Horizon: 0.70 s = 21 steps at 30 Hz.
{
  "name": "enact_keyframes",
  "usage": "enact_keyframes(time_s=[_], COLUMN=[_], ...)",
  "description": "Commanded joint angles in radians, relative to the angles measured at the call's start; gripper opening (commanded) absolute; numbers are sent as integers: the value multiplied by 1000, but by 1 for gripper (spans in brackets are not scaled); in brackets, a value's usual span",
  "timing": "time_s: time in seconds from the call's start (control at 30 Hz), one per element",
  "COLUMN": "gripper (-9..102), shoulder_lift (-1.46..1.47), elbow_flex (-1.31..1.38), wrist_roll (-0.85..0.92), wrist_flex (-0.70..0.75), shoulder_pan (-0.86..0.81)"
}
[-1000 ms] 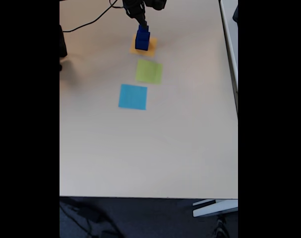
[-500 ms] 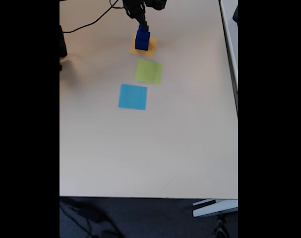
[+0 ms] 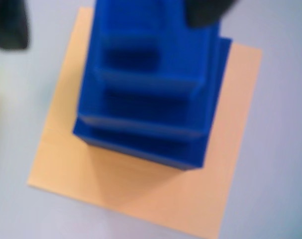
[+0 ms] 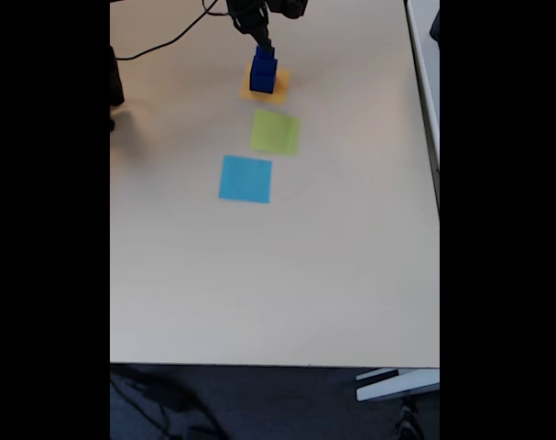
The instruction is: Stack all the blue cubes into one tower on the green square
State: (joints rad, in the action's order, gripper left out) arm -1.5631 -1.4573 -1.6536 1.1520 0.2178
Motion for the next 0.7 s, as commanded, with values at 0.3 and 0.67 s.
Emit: enact_keyframes(time_s=[0.3,0.67], gripper=[15,11], shoulder_lift=[-8,-8], elbow_flex=[-3,-5], wrist_roll=[5,21], wrist_flex=[-23,-23], shoulder_pan=[11,3])
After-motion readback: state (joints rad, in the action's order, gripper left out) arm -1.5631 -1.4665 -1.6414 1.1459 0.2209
